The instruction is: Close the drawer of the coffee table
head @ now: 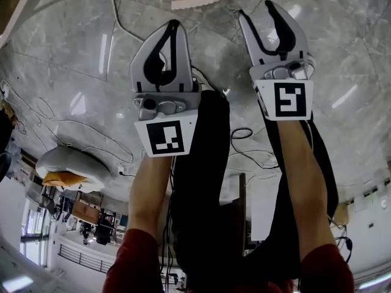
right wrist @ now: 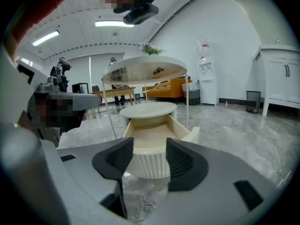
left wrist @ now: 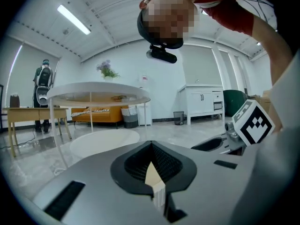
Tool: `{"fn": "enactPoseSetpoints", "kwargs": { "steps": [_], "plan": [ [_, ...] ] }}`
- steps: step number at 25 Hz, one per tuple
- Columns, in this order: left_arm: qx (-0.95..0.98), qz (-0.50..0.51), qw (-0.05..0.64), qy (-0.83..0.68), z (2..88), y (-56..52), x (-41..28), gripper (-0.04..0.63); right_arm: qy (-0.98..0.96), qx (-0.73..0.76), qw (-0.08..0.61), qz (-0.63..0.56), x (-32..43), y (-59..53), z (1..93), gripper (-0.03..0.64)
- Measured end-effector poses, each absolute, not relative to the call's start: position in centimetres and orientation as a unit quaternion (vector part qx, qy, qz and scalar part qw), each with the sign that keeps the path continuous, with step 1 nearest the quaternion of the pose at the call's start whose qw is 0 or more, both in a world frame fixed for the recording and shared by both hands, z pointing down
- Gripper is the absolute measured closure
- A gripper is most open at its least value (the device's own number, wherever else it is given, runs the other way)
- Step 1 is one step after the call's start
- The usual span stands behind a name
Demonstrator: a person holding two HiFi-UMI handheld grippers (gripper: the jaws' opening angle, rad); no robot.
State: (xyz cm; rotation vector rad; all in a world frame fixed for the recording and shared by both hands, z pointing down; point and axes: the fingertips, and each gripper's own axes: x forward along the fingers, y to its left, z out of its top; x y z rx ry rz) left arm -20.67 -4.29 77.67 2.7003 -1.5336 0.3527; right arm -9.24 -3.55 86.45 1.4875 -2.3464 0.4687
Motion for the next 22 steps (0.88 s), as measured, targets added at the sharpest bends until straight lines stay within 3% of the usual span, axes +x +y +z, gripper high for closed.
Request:
{"fn": "enactPoseSetpoints", "kwargs": {
  "steps": [4,10,17,22],
  "plan": [
    [0.867,0.12,0.0,-0.483,81.0,-3.6,-22.4,0.583,-0.824,0.518,0.164,0.159,-10.1,-3.0,90.7,0.352],
    [0.868,0.106,0.007,-0.485,86.2,-3.0,-23.9,0.583,-0.831,0.524,0.14,0.123,-10.3,-3.9,95.5,0.305],
    [0.844,0.087,-0.025,-0.528,90.3,-4.1,-25.7,0.583,-0.856,0.502,0.124,0.017,-10.5,-5.6,97.9,0.298],
    [0.825,0.072,-0.01,-0.561,92.1,-4.2,-27.3,0.583,-0.868,0.49,0.075,0.022,-10.3,-5.9,97.5,0.298]
  ]
}}
